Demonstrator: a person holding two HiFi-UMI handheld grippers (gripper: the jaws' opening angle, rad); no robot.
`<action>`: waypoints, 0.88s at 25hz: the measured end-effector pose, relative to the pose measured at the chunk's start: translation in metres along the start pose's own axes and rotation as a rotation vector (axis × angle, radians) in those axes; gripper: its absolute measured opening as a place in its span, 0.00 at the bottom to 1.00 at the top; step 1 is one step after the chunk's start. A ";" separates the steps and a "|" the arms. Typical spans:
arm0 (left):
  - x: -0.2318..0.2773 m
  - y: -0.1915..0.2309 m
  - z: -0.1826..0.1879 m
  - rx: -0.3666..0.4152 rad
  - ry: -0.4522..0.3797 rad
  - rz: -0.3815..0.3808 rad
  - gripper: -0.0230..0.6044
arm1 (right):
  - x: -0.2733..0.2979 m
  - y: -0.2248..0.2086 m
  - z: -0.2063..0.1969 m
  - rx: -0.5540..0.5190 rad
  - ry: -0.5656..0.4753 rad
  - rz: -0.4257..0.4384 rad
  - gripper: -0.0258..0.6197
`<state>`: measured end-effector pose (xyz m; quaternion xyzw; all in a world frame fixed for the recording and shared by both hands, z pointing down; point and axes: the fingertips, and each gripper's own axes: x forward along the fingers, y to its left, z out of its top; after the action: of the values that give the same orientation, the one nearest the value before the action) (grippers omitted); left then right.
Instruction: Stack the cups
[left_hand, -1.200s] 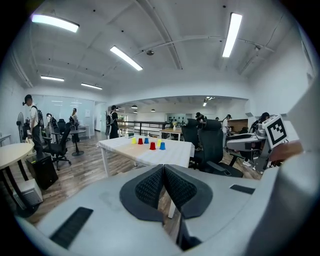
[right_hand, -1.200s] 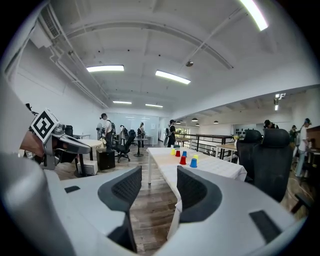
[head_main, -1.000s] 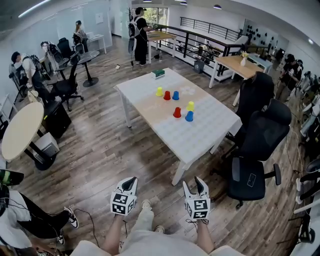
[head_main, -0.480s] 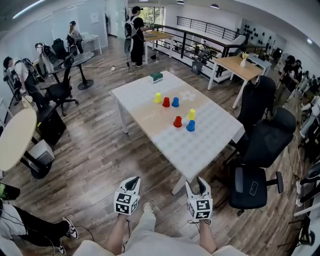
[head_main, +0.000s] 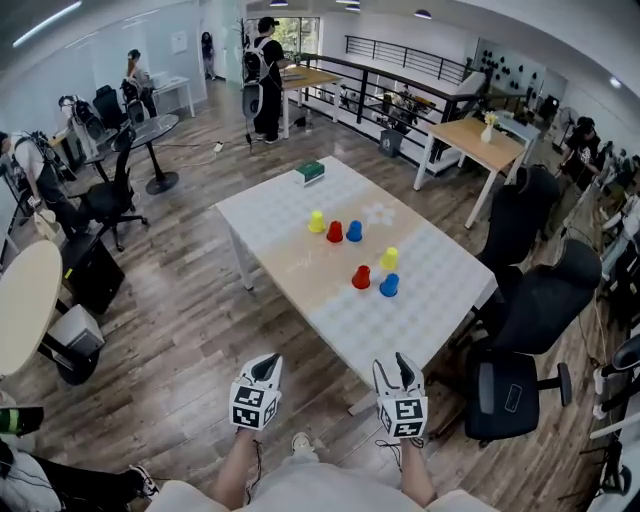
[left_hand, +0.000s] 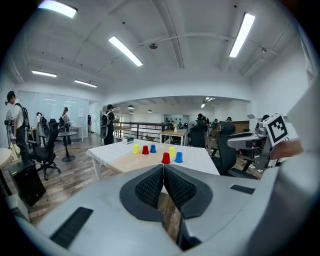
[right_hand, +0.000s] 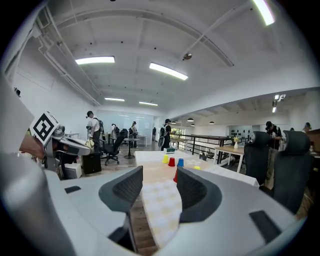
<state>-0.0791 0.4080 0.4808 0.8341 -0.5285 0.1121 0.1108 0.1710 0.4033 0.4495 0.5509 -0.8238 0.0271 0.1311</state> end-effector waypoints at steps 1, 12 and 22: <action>0.007 0.009 0.004 0.002 -0.001 -0.002 0.06 | 0.011 0.000 0.004 0.000 -0.001 -0.003 0.35; 0.073 0.084 0.033 0.029 -0.013 -0.026 0.06 | 0.107 0.001 0.034 -0.003 -0.024 -0.025 0.34; 0.102 0.109 0.031 0.028 0.013 -0.050 0.06 | 0.141 0.003 0.031 -0.005 0.002 -0.035 0.34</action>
<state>-0.1332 0.2658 0.4893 0.8478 -0.5053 0.1221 0.1054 0.1117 0.2713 0.4544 0.5649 -0.8139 0.0230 0.1338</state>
